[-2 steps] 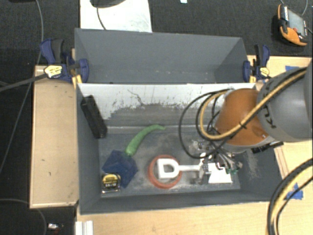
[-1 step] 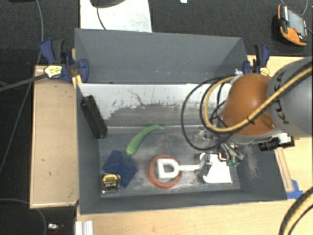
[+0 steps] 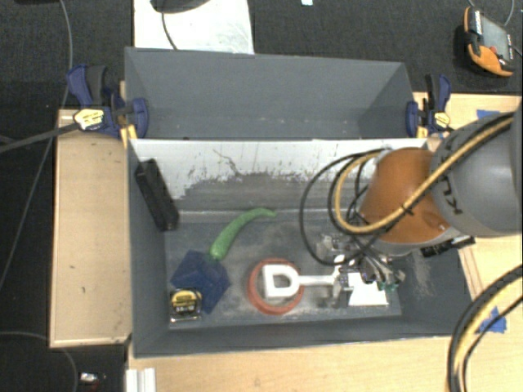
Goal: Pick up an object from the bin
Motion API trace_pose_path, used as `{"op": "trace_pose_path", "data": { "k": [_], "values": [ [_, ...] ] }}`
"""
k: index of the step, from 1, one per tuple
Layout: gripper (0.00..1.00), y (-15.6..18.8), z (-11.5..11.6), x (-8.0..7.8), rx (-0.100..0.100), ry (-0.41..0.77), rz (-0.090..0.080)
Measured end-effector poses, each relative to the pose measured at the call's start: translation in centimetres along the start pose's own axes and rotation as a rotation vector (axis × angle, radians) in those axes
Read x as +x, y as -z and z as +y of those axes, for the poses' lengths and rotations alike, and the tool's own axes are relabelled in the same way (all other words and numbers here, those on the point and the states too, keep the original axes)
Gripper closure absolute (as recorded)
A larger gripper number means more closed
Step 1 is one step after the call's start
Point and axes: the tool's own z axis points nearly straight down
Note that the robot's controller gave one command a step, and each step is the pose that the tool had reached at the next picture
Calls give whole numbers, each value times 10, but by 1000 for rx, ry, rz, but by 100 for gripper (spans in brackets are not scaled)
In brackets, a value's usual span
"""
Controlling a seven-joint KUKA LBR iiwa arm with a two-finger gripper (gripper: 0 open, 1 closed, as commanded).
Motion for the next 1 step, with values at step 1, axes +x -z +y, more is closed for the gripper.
{"op": "trace_pose_path", "data": {
  "k": [1],
  "values": [
    [0, -2, 2, 16, 1, -95, -19]
  ]
}}
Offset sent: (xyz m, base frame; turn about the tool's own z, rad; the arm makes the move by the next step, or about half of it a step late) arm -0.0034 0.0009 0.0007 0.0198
